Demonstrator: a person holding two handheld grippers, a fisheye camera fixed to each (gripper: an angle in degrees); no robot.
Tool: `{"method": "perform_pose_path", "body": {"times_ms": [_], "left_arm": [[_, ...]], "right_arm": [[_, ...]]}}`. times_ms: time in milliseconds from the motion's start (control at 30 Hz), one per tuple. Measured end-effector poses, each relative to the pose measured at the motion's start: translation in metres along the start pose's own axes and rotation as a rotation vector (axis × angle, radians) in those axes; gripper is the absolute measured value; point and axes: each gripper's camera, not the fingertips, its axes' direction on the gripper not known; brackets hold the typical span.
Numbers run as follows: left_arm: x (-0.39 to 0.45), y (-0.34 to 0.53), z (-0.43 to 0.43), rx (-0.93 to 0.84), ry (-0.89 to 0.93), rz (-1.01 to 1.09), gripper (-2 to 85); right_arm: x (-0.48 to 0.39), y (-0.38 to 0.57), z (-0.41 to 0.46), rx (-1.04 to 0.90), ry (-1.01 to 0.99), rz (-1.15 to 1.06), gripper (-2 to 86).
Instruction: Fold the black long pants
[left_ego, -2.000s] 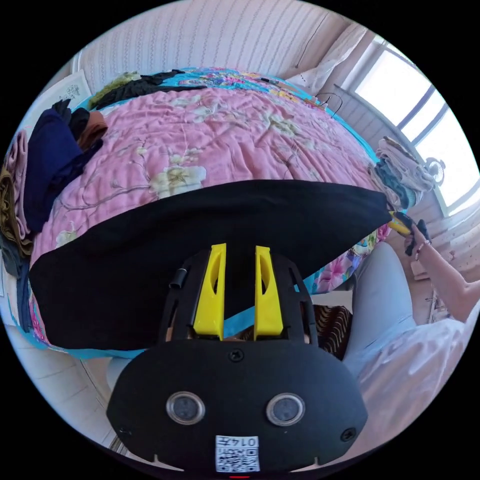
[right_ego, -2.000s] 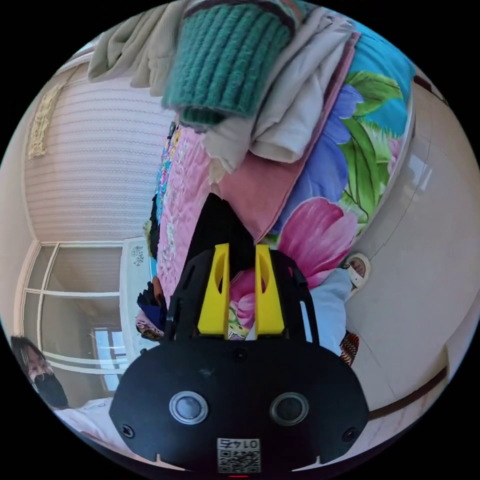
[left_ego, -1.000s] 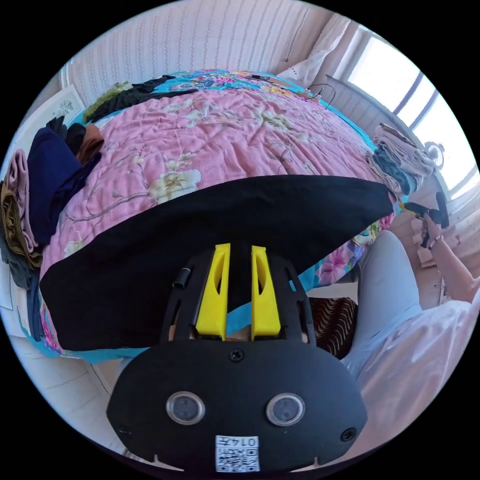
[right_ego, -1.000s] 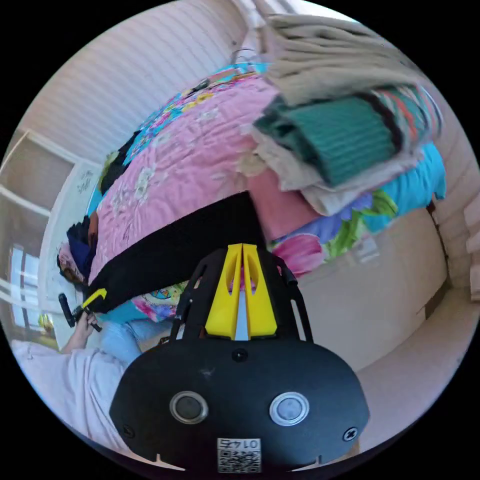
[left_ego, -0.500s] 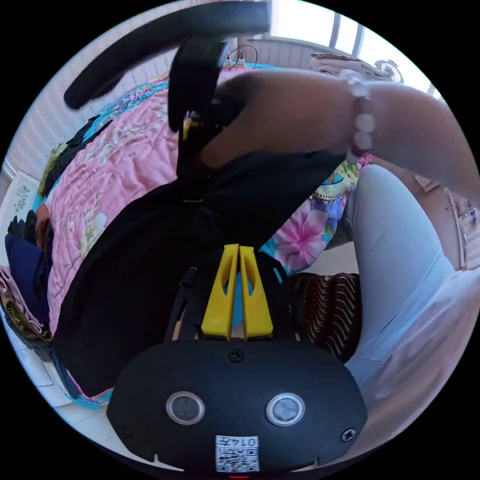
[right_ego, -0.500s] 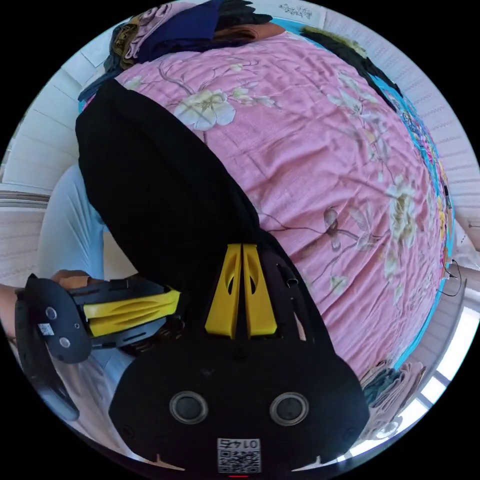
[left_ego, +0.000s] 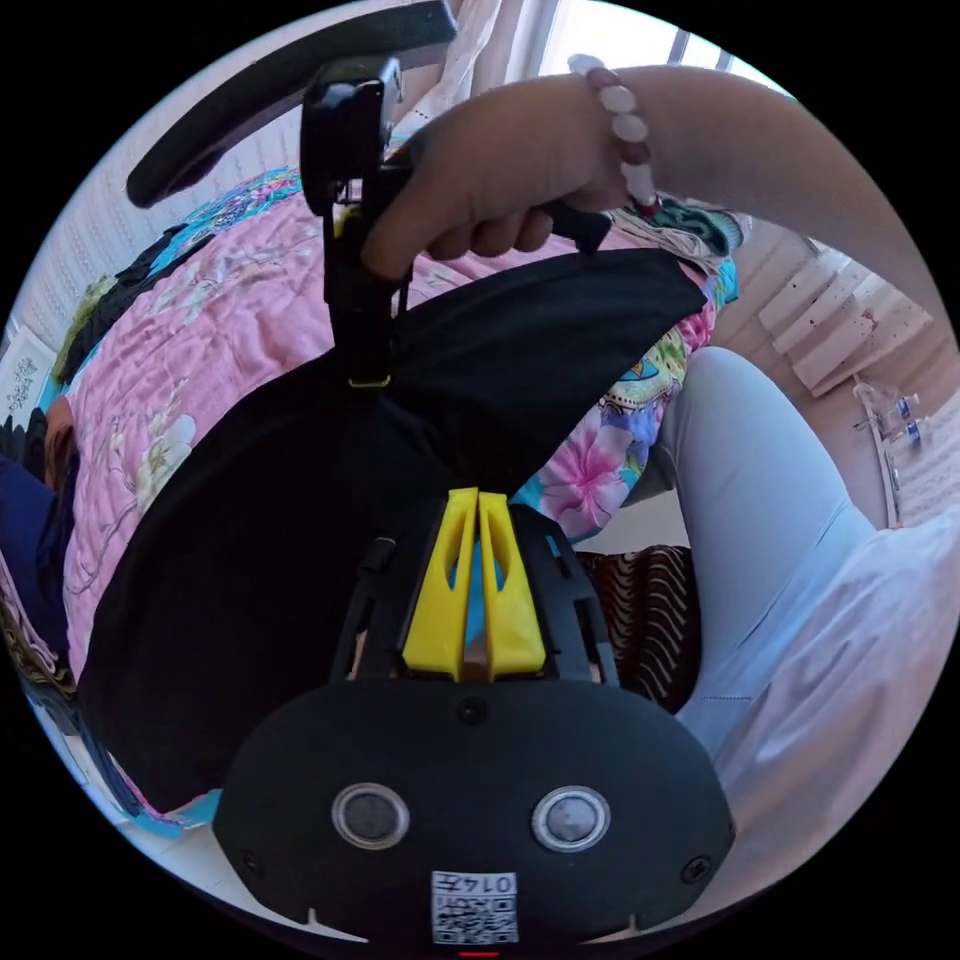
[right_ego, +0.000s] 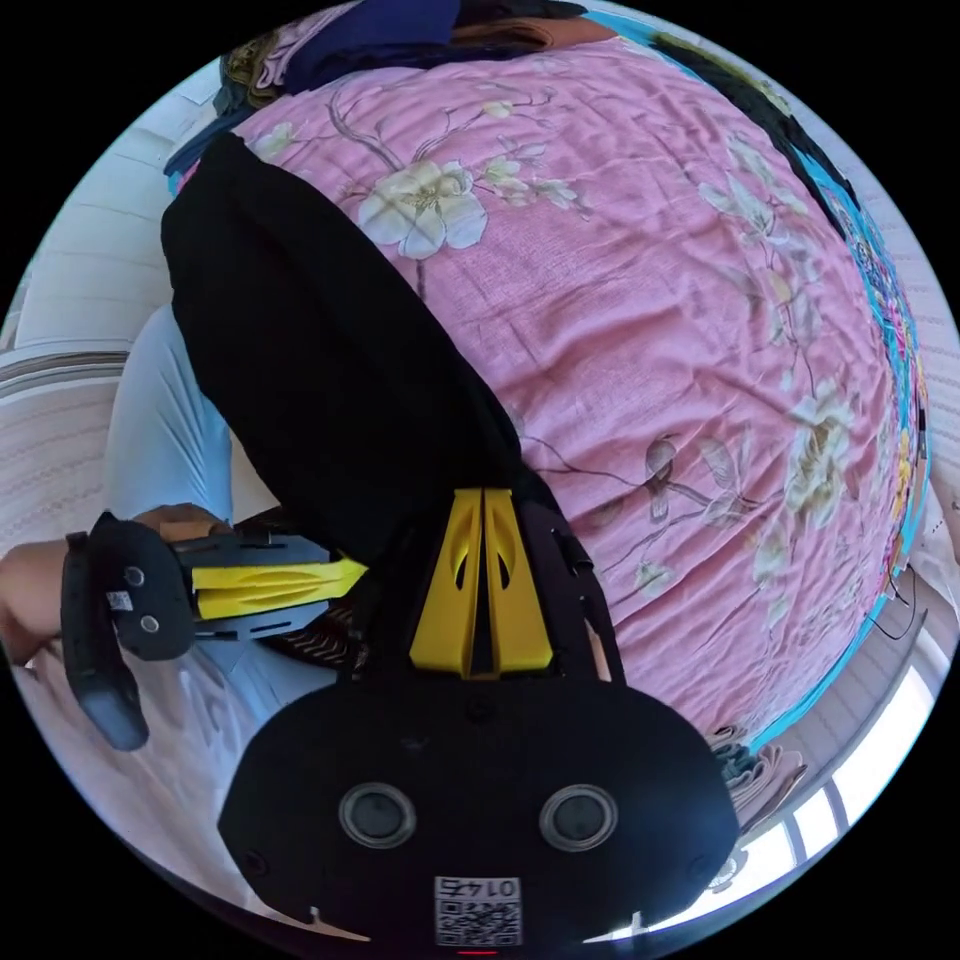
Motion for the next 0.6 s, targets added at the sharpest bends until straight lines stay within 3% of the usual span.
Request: {"method": "perform_pose_path", "body": {"times_ms": [167,267,367,500,600], "left_arm": [[0.009,-0.011,-0.026,0.099,-0.008,-0.057,-1.0],[0.011,-0.033,-0.018,0.058,-0.098,-0.069,-1.0],[0.011,-0.05,0.003,-0.076,-0.052,-0.092,-1.0],[0.035,-0.064,0.007,-0.126,-0.132,0.094,-1.0],[0.032,-0.072,0.008,-0.137,-0.072,0.071,-1.0]], "right_arm": [[0.002,-0.013,-0.013,-0.009,0.023,-0.007,-0.6],[-0.002,-0.026,-0.004,-0.053,0.056,-0.019,-0.7],[-0.001,-0.033,0.005,-0.082,0.058,-0.012,-0.7],[0.004,-0.045,0.015,-0.192,0.019,-0.034,-0.9],[0.011,-0.046,0.026,-0.243,-0.026,-0.024,-0.9]]}}
